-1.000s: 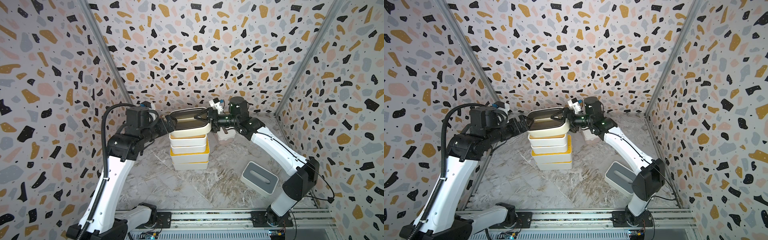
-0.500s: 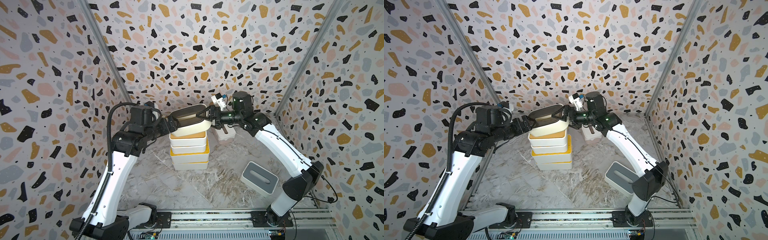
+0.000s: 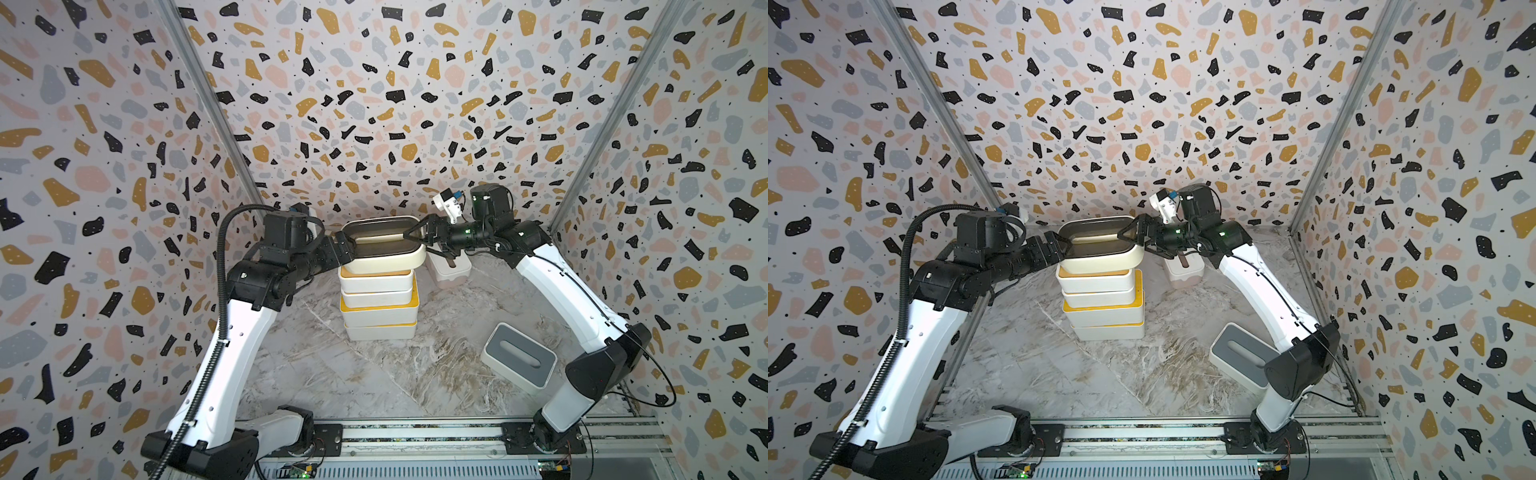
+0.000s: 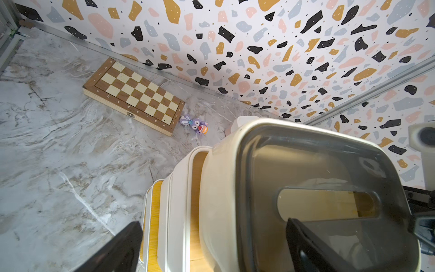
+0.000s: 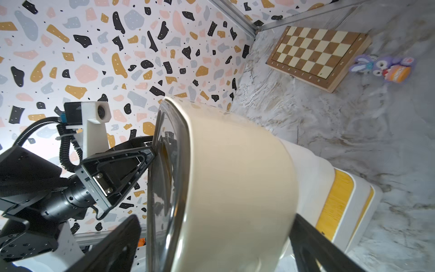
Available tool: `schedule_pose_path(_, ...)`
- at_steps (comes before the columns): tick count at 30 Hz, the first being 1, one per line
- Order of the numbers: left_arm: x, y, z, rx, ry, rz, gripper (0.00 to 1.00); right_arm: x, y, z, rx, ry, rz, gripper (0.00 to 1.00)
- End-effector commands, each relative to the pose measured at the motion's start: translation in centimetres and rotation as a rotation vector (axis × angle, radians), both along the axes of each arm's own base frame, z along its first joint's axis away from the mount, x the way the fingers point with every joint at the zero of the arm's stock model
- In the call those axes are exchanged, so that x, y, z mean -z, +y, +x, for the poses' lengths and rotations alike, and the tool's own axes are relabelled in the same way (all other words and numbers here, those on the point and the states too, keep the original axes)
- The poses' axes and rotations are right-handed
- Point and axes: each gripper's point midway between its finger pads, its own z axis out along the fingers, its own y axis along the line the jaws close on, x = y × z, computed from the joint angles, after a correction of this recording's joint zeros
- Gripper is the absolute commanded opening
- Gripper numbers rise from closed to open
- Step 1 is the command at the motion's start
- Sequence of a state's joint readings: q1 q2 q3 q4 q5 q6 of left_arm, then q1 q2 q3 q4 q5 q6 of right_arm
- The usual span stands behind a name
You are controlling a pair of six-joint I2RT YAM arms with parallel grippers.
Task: Stack the tissue boxes
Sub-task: Place the tissue box at the tissue box.
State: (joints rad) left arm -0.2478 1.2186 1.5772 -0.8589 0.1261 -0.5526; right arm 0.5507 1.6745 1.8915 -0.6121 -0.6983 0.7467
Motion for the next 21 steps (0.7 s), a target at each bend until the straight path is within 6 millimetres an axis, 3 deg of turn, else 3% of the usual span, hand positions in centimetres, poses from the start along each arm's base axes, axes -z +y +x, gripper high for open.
schedule_pose_path(1, 0.8, 0.4, -0.1, -0.003, 0.024, 0.032, 0.95, -2.9, -1.9, -0.3, 0.03, -0.118, -0.022, 0.99)
schedule_pose_path(6, -0.7, -0.4, -0.3, 0.033, -0.018, -0.021, 0.94, -3.6, -3.7, 0.3, 0.08, -0.15, -0.026, 0.99)
schedule_pose_path(12, -3.7, -2.4, -1.2, 0.11, -0.102, -0.162, 0.93, -4.7, -1.9, -1.3, 0.027, -0.171, 0.006, 0.99)
schedule_pose_path(21, -5.2, -4.5, -1.5, 0.199, -0.11, -0.284, 0.92, -5.5, 0.4, -3.1, -0.043, -0.176, 0.055, 0.99)
